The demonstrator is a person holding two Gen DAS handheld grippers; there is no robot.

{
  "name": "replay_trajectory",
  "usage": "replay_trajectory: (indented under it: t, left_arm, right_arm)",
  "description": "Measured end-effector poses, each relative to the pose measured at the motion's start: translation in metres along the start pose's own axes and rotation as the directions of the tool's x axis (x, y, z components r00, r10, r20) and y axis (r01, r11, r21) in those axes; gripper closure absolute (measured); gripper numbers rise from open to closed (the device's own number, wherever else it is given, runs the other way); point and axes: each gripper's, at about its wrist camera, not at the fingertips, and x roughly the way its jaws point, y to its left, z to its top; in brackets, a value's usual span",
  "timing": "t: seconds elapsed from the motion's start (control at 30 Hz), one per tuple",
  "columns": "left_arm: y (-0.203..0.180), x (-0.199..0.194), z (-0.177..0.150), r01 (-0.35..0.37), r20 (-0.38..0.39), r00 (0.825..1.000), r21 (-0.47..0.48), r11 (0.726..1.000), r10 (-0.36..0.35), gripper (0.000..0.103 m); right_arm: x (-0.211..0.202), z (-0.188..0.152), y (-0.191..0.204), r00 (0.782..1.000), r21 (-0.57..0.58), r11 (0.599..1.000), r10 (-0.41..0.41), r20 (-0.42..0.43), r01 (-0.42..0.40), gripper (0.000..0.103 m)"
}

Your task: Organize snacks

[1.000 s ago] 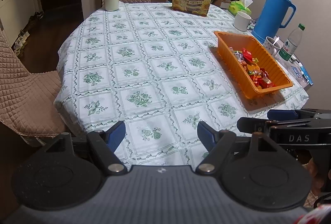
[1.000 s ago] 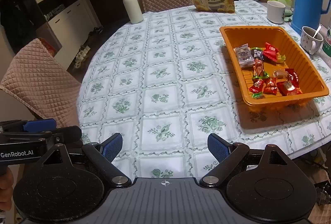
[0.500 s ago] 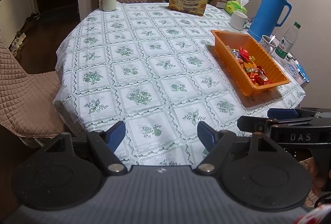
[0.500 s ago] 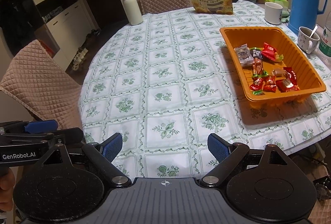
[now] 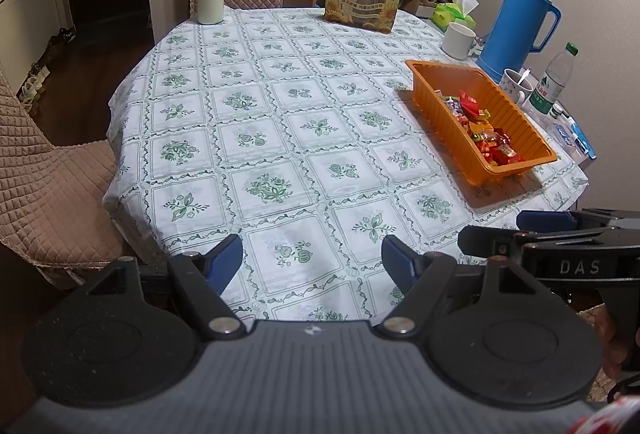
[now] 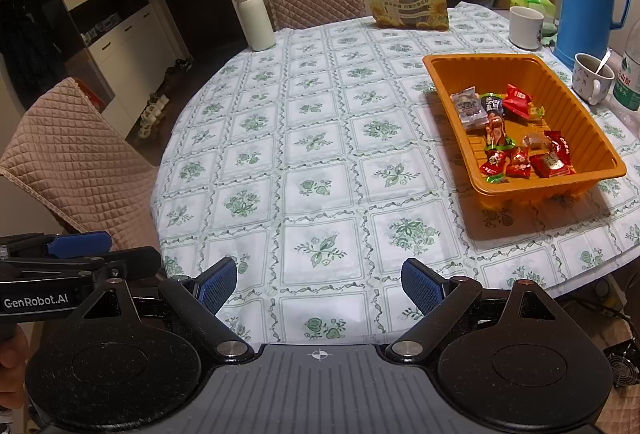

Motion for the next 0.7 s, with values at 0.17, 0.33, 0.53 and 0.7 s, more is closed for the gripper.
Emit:
replay_trajectory:
  t: [0.17, 0.33, 0.53, 0.7]
  left_arm:
    - [-0.0001, 0.0004, -0.0004, 0.0, 0.0, 1.0, 0.0, 1.0, 0.0, 0.028]
    - [0.0, -0.0012, 0.0, 0.004, 0.003, 1.0, 0.004, 1.0, -0.004, 0.028]
    - [0.0011, -0.002, 0.0005, 0.008, 0.005, 1.0, 0.007, 1.0, -0.008, 0.028]
    - [0.0013, -0.0022, 0.0008, 0.008, 0.005, 1.0, 0.005, 1.0, -0.008, 0.028]
  right_arm:
    - [-0.0009, -0.0006, 0.0002, 1.0, 0.002, 1.0, -0.002, 0.001, 0.002, 0.014]
    - [-0.0022, -0.0013, 0.0007, 1.0, 0.002, 1.0, -0.004, 0.002, 0.004, 0.014]
    - [-0.0032, -0.0008, 0.0022, 1.0, 0.004, 1.0, -0.009, 0.006, 0.009, 0.014]
    - [-0.0027, -0.0008, 0.0028, 1.0, 0.003, 1.0, -0.011, 0.007, 0.011, 0.014]
